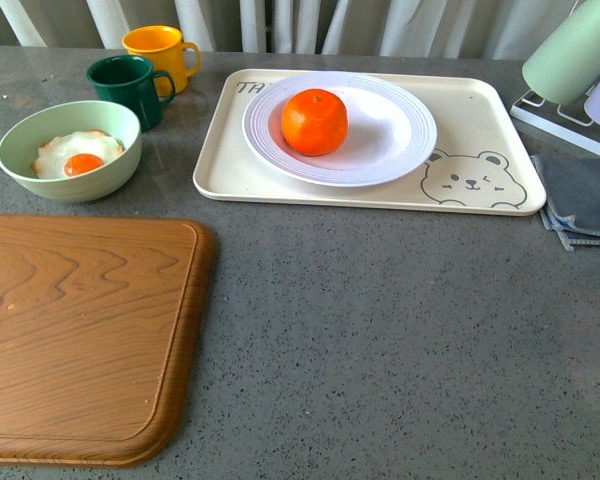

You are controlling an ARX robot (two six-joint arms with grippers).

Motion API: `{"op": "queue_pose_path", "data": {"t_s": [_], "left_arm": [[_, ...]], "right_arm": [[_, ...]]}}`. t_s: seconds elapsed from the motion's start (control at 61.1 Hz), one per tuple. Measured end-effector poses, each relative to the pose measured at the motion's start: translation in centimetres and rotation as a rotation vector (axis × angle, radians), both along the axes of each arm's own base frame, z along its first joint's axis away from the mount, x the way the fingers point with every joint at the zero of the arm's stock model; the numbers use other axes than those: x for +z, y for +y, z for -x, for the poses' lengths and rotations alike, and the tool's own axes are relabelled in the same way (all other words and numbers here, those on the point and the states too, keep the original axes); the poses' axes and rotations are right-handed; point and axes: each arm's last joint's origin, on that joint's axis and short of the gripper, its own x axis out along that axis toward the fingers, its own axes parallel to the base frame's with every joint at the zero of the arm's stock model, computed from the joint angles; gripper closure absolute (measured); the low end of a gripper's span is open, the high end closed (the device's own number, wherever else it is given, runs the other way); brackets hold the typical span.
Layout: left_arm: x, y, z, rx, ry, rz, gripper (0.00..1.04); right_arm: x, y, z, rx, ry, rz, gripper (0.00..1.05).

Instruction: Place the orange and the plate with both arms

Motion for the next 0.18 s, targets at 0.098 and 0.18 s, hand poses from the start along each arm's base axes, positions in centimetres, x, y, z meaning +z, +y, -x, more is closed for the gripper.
{"op": "queue_pose_path", "data": {"t_s": [0.098,0.18], "left_arm": [[0.00,0.00,0.00,0.000,0.000,0.000,0.09],[0.00,0.00,0.00,0.000,0.000,0.000,0.09]], "right_arm": [[0.00,0.00,0.00,0.000,0.000,0.000,0.09],[0.00,0.00,0.00,0.000,0.000,0.000,0.09]]}}
